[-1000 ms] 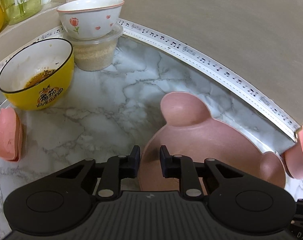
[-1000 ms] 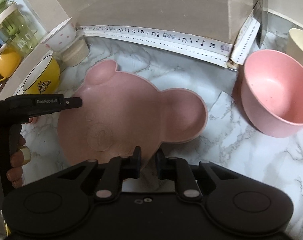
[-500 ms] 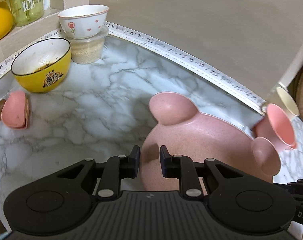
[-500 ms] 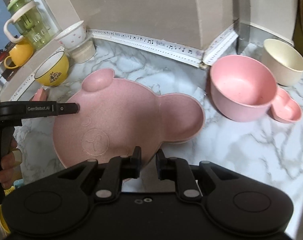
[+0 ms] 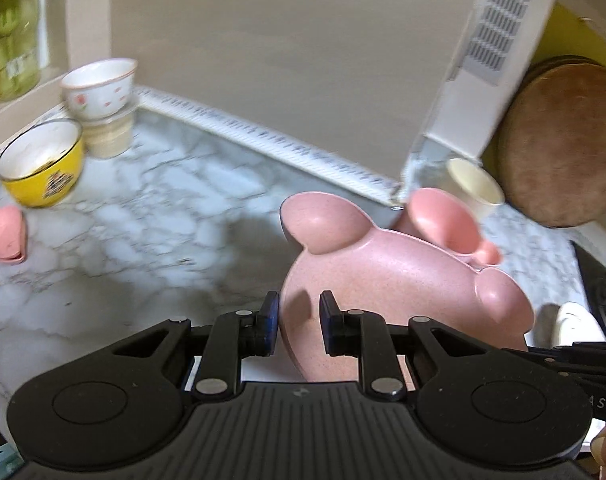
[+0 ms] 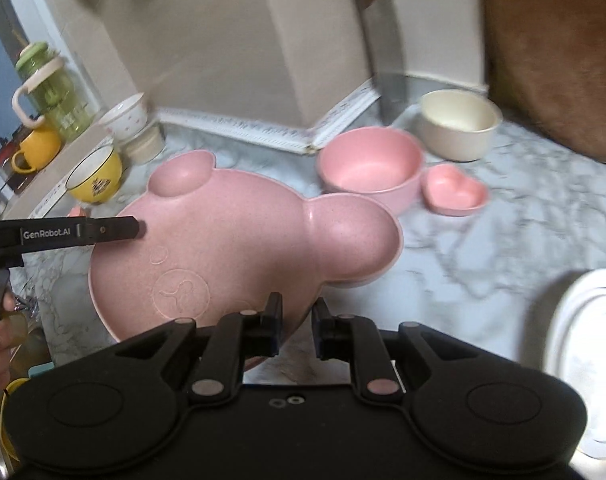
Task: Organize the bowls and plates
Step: 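Carry the bear plate with both grippers and lower it onto the white plates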
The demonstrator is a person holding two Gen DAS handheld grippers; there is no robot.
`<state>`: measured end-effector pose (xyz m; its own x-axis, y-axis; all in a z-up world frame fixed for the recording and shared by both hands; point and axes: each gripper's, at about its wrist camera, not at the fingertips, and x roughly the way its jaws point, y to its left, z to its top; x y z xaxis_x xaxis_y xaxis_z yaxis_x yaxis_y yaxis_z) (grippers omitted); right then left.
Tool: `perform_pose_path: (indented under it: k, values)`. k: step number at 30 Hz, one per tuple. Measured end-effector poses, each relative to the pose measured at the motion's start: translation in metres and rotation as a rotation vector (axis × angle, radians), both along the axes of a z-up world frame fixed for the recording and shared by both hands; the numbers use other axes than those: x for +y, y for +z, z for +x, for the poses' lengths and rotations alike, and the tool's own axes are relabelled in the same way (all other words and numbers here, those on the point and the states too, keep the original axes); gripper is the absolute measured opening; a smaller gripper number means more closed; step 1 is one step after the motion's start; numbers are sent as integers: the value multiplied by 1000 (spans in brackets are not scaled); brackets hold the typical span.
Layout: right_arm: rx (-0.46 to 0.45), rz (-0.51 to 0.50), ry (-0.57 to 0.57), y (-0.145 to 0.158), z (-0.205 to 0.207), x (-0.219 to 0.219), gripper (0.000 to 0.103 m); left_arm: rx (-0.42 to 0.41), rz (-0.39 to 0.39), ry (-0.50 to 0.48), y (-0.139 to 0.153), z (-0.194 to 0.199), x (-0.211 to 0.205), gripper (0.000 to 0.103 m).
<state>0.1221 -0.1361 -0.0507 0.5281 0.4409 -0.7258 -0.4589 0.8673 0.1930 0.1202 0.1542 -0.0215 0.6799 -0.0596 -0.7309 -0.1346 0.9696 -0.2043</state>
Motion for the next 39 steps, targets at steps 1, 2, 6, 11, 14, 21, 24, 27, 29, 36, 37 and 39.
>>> perform_pose_path:
  k: [1,2,6,11,14,21,24,27,29,36,37,39]
  values:
    - [-8,0,-12,3,-2,-7,16,-9,-2,-12,3,-1,-7,20]
    - [-15,0,-23,5,-4,-14,16,-17,-3,-27,6,-1,-14,20]
    - [-40,0,-69,12,-11,-43,16,-44,-10,-90,15,2,-41,20]
    - [-61,-12,-126,15,-16,-82,16,-56,-21,-176,16,8,-78,20]
    - [-70,-20,-158,17,-17,-105,16,-60,-20,-221,14,12,-103,20]
    - [-85,-19,-232,17,-19,-165,16,-74,-26,-311,13,21,-161,20]
    - [-81,-20,-263,15,-17,-192,16,-75,-27,-343,11,25,-189,20]
    - [-77,-25,-294,13,-15,-217,16,-66,-26,-368,8,30,-217,20]
    - [-72,-28,-310,12,-14,-234,16,-59,-23,-383,6,32,-237,20]
    - [-53,-31,-344,4,-7,-284,16,-34,-26,-418,-5,42,-295,20]
    - [-50,-33,-345,3,-6,-289,16,-29,-25,-420,-7,44,-301,20]
    - [-48,-34,-348,0,-3,-299,16,-21,-23,-423,-11,47,-313,20]
